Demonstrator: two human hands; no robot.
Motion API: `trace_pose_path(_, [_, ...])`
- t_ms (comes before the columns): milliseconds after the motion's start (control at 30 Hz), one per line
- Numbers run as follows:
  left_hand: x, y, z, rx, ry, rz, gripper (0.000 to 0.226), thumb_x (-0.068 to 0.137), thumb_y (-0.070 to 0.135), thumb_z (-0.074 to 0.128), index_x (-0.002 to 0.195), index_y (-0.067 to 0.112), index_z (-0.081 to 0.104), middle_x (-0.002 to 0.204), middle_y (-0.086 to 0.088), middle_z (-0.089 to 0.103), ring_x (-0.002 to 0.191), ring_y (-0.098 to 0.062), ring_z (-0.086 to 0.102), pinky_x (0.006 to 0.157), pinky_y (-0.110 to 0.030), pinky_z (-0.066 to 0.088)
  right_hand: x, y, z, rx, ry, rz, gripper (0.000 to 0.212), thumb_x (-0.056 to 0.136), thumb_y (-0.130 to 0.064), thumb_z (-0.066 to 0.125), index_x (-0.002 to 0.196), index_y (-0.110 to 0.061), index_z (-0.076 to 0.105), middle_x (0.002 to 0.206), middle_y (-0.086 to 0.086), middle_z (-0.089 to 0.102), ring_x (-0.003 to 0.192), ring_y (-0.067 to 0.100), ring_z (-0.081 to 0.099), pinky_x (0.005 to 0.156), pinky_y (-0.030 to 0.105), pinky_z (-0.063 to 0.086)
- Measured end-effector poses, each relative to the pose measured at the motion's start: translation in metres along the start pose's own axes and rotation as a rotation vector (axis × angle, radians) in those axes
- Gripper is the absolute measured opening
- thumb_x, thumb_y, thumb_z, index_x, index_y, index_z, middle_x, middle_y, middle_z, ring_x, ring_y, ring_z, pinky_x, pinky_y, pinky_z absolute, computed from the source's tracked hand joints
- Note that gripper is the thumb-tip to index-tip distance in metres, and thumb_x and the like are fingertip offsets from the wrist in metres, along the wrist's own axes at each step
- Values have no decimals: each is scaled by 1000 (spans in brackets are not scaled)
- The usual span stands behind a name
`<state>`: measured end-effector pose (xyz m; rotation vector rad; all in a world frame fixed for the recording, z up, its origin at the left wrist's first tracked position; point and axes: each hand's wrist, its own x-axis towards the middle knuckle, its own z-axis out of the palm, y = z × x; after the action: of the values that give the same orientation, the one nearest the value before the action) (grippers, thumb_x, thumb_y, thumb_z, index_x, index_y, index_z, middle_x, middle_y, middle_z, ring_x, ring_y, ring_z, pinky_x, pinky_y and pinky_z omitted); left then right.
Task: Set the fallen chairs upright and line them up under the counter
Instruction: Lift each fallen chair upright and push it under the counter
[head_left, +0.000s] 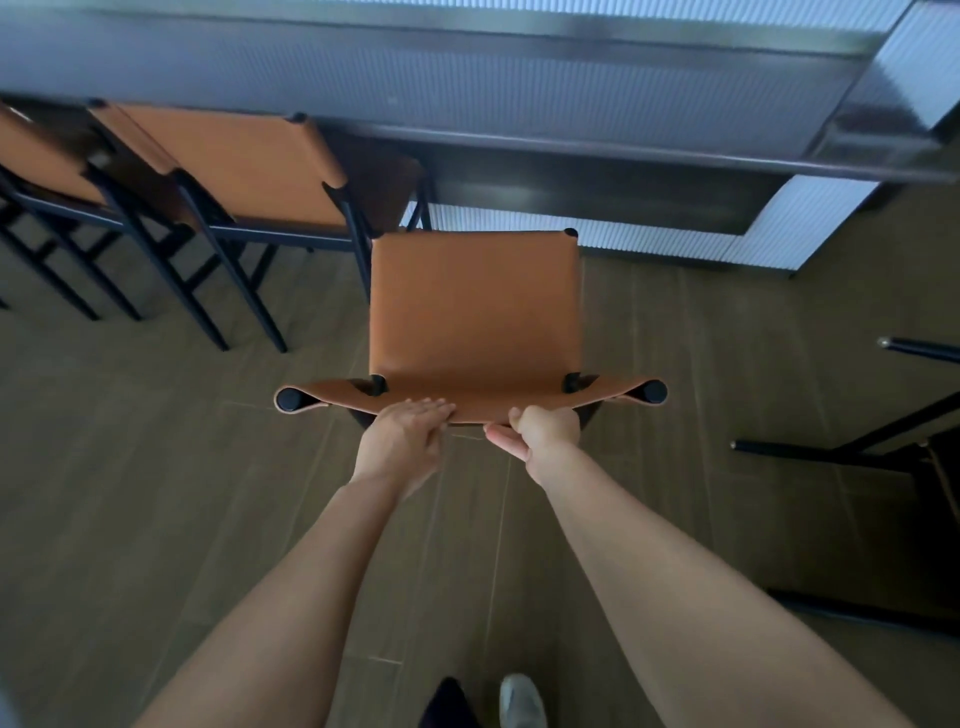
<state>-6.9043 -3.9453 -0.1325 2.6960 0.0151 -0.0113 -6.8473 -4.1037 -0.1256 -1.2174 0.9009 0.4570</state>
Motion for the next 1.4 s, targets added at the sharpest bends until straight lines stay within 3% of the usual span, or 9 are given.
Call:
trace_pose_path(200, [54,-10,-12,72,-64,31,34,99,16,46,129,15,62,136,0,59,130,-17,50,112,-25,23,17,-32,26,-78,20,-26,9,93,5,57,99,-2,57,87,17,72,60,23,73,57,31,61])
trace_pose_path(533, [128,-18,-33,73,-136,43,44,98,12,38,138,18,52,141,1,54,134,-14,43,113,-20,10,46,-90,71,67,65,0,26,88,11,59,106,-8,57,93,14,67,71,27,71,54,32,60])
trace_pose_path(667, [153,-21,-39,76,-157,48,42,97,13,39,135,18,55,135,0,59,126,-20,50,111,-24,19,63,-108,86,58,79,13,22,88,13,59,100,-6,57,91,14,66,70,29,70,59,34,62])
trace_pose_path(800, [165,-27,-43,39,-153,44,33,98,24,39,116,21,67,108,3,70,101,-23,61,82,-33,48,79,-120,92,-29,109,84,11,88,7,64,88,0,55,74,13,66,82,30,74,88,34,58])
trace_pose_path(967, [166,-29,-41,-46,-128,30,33,98,25,45,121,20,68,117,4,69,108,-19,61,91,-32,47,86,-124,91,-16,122,127,10,89,9,59,86,1,54,77,17,67,76,34,74,84,33,60])
trace_pose_path(1100, [166,-29,-40,-198,-142,-37,32,95,27,54,122,18,67,126,4,66,126,-14,52,108,-28,34,85,-127,91,-59,86,122,9,90,11,57,88,3,56,81,22,67,60,34,72,67,31,62])
trace_pose_path(1200, [168,-26,-45,-385,-200,-137,29,96,31,55,118,19,69,127,10,63,130,-5,44,112,-20,17,83,-128,90,-71,37,123,11,88,13,59,95,5,58,90,23,68,73,37,73,66,31,60])
trace_pose_path(1300, [166,-20,-55,-779,-185,-340,17,93,36,60,100,27,73,102,26,66,113,-1,54,96,-16,34,78,-131,90,-50,13,103,18,87,15,60,99,2,57,95,19,66,75,34,70,58,34,60])
trace_pose_path(1400, [162,-18,-62,-1035,52,-461,13,90,34,64,88,28,75,89,22,73,97,2,63,76,-11,40,72,-130,88,-112,-17,99,15,89,6,64,102,1,59,92,17,70,75,26,71,50,32,58])
